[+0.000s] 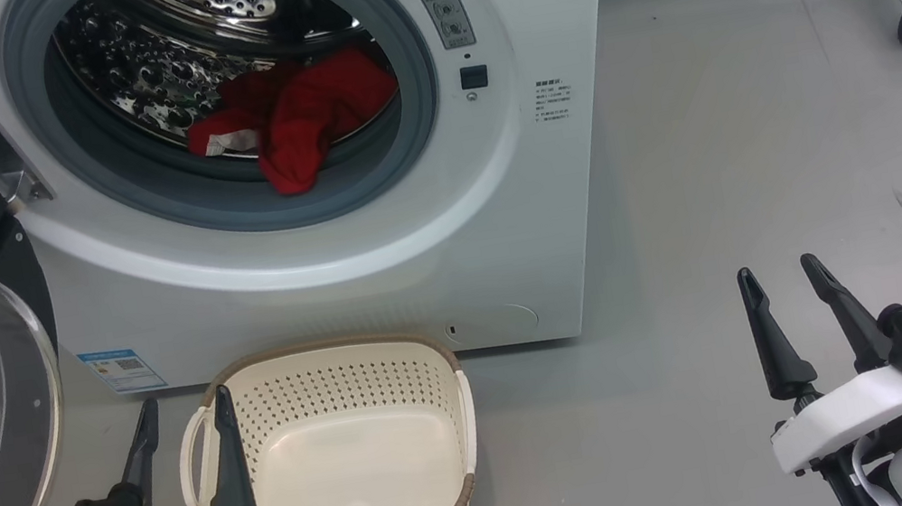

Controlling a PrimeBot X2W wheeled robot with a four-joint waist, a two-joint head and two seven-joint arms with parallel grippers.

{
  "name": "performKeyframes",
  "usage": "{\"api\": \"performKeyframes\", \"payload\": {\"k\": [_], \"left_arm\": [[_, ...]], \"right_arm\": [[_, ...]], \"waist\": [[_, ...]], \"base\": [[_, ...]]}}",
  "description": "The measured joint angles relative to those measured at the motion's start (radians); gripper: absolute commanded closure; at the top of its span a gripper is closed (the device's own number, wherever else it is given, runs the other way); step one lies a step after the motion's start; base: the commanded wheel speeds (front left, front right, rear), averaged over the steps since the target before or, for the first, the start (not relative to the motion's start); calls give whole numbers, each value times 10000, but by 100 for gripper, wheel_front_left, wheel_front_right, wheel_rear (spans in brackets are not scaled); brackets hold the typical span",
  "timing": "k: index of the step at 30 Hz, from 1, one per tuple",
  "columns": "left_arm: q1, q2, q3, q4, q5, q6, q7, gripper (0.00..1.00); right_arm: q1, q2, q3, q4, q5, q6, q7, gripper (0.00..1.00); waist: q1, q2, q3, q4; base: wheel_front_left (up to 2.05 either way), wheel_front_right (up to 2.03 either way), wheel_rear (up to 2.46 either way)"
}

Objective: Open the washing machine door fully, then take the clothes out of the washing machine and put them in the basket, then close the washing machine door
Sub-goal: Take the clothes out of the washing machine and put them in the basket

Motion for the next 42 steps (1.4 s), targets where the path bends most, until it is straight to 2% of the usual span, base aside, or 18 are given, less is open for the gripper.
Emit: {"api": "performKeyframes", "payload": {"k": [19, 42], "left_arm": [[5, -17, -151, 75, 2, -13, 0, 0], [5, -44, -234, 247, 2, -56, 0, 0]], "right_arm": [[-1, 2, 23, 36, 0, 0, 0, 0], [-2, 6, 81, 82, 0, 6, -2, 0]], "waist": [[0, 0, -3, -40], [0, 0, -11, -42]], "base": [[76, -76, 0], [8, -8, 0]]}}
